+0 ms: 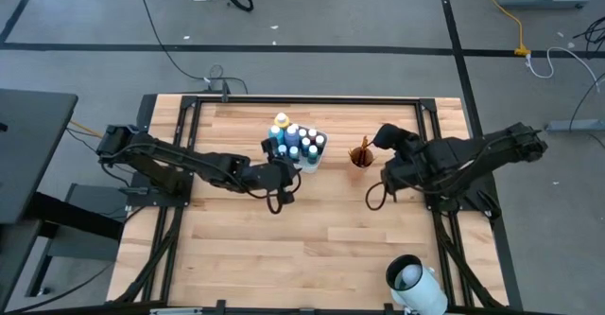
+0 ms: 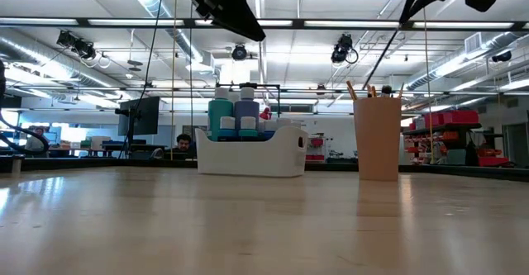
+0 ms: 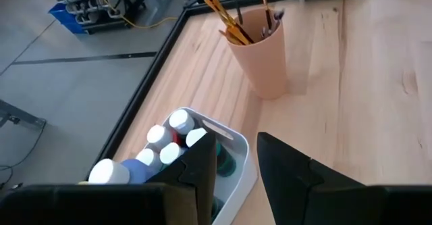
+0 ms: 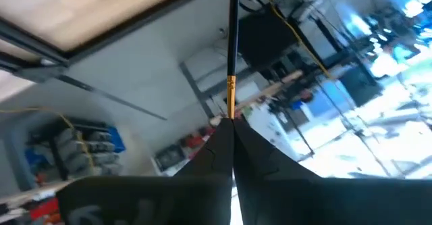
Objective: Pick & Place Paint Supplies
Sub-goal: Put the gold paintbrush into the cup
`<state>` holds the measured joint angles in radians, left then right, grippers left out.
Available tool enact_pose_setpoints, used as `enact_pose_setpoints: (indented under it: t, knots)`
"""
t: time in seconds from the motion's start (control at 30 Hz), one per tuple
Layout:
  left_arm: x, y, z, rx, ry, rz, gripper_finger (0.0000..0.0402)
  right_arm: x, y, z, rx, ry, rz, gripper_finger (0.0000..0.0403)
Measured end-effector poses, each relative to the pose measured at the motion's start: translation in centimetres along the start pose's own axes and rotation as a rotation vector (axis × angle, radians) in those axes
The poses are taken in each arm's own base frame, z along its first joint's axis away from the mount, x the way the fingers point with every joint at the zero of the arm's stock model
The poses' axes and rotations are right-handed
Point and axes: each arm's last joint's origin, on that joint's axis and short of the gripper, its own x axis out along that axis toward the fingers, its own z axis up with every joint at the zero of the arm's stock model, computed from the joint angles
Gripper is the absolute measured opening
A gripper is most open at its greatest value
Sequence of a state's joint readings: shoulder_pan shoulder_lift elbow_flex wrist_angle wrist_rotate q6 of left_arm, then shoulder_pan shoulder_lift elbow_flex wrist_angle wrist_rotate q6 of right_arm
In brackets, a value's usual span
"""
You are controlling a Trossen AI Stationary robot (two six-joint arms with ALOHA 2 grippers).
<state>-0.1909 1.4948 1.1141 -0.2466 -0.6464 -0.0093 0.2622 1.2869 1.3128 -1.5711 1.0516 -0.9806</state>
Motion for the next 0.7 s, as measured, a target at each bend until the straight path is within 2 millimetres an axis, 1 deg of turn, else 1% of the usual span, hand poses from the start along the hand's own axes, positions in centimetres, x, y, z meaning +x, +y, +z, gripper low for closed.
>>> enact_pose_setpoints:
  t: [0.17,0.27,0.37,0.53,0.6,0.7]
  knots:
    - [0.0,0.0,0.0,-0.004,0.001,-0.004,0.0116,0.4,0.0,0.1,0.003,-0.051,0.054,0.0]
    - [0.0,0.0,0.0,0.004,-0.001,-0.007,0.0116,0.8,0.0,0.8,-0.087,-0.034,0.025,0.0]
    - [0.0,0.0,0.1,0.025,-0.008,-0.007,0.0116,1.5,-0.1,2.1,-0.194,-0.004,-0.029,0.0]
    - [0.0,0.0,0.1,0.021,-0.009,-0.007,0.0116,2.9,-0.2,4.8,-0.316,0.029,-0.118,0.0]
    - [0.0,0.0,0.1,0.021,-0.009,-0.007,0.0116,3.3,-0.2,5.7,-0.323,0.016,-0.145,0.0002]
    - [0.0,0.0,0.1,0.021,-0.008,-0.007,0.0116,3.5,-0.3,6.4,-0.282,-0.063,-0.156,0.0013]
